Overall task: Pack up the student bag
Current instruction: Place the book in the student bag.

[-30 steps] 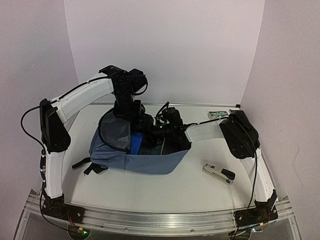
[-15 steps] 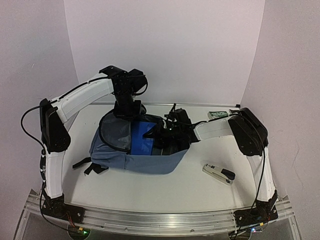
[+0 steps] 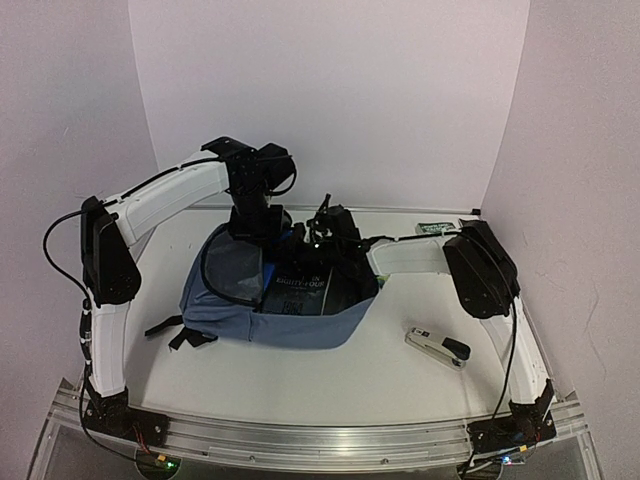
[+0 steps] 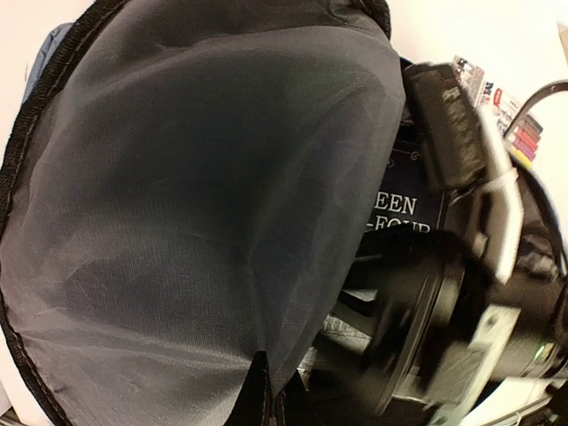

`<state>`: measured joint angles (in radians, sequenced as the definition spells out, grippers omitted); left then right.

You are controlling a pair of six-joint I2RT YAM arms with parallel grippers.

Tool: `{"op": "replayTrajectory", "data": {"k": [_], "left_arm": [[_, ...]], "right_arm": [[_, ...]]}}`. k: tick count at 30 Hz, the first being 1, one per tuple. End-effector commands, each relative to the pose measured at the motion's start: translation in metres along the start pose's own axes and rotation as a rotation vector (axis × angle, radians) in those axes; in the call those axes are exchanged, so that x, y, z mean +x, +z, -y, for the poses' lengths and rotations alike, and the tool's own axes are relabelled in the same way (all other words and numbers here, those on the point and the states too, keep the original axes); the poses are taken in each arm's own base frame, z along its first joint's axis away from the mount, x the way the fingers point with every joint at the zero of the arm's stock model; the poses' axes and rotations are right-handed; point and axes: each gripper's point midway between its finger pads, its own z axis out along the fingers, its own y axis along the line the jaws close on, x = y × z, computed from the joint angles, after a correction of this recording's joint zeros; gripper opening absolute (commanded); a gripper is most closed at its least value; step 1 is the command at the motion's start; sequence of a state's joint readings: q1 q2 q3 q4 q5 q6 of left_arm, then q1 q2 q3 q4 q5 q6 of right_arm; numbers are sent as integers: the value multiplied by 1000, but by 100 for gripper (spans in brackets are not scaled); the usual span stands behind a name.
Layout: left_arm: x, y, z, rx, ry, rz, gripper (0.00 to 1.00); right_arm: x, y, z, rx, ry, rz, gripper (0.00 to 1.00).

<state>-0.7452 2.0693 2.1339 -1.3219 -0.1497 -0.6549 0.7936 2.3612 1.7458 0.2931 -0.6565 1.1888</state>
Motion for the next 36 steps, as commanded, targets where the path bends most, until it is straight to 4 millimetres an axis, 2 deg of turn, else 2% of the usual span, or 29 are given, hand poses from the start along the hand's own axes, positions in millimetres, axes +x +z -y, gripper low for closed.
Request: {"op": "replayTrajectory", "data": {"k": [1, 2, 5, 11, 16, 19, 27, 31, 34, 36], "left_arm": [[-13, -30, 7, 79, -22, 80, 0], [-14, -31, 8, 81, -20, 85, 0], [-17, -31, 8, 82, -20, 92, 0], [-16, -28, 9, 85, -17, 87, 0], [-14, -29, 7, 82, -19, 90, 0], [-13, -29, 6, 81, -18, 88, 0], [-13, -24, 9, 87, -5, 80, 0], [-15, -23, 12, 94, 2, 76, 0], [-15, -20, 14, 93, 9, 68, 0], [-15, -18, 13, 91, 9, 63, 0]], "right_arm": [[-7, -12, 17, 81, -12, 55, 70], [-8, -21, 30, 131, 1, 59, 76], [-6, -40, 46, 179, 12, 62, 80], [-2, -45, 48, 197, 33, 53, 82], [-3, -42, 50, 200, 28, 52, 56], [-7, -32, 57, 201, 25, 52, 46], [-22, -3, 42, 118, -52, 73, 12], [-28, 13, 39, 76, -67, 86, 2], [-29, 25, 26, 20, -84, 88, 0], [-32, 31, 10, -33, -128, 98, 0]]}}
